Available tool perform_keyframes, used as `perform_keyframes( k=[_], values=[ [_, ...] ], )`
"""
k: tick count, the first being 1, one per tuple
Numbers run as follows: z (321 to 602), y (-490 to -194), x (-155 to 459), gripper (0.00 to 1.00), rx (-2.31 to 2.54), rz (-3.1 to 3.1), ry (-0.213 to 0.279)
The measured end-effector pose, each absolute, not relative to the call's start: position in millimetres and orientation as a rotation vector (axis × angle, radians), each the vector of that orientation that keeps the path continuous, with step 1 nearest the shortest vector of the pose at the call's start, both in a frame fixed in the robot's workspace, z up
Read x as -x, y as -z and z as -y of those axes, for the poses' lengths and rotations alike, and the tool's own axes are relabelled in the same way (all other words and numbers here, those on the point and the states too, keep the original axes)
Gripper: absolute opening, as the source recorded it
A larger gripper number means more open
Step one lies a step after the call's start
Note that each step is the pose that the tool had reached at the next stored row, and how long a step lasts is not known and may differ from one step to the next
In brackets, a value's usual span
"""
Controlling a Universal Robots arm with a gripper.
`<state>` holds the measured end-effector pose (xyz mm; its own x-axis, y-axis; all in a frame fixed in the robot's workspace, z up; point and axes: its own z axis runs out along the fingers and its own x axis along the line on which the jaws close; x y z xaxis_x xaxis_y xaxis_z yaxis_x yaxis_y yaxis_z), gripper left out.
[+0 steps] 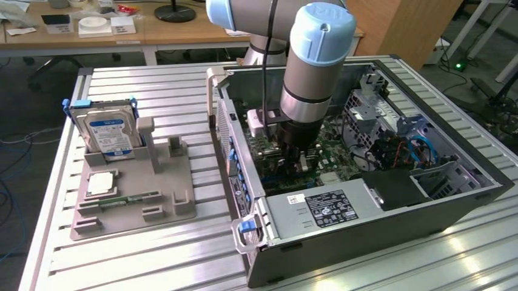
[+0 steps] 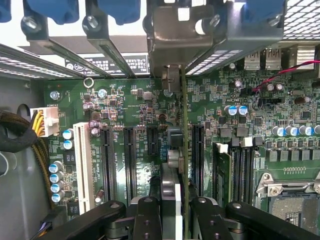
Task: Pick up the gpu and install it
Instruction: 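Insert the gpu into the slot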
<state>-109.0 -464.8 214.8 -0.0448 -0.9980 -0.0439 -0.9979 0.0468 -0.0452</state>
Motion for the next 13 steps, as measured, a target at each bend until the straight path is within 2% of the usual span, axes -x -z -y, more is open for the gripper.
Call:
perform_keyframes(
  k=[11, 12, 13],
  values=[
    [464.6, -216.9, 109.0, 0.29, 2.125, -2.226, 0.003],
    [464.7, -218.4, 109.0, 0.35, 2.126, -2.226, 0.004],
    [464.7, -219.6, 108.9, 0.35, 2.126, -2.226, 0.003]
  ],
)
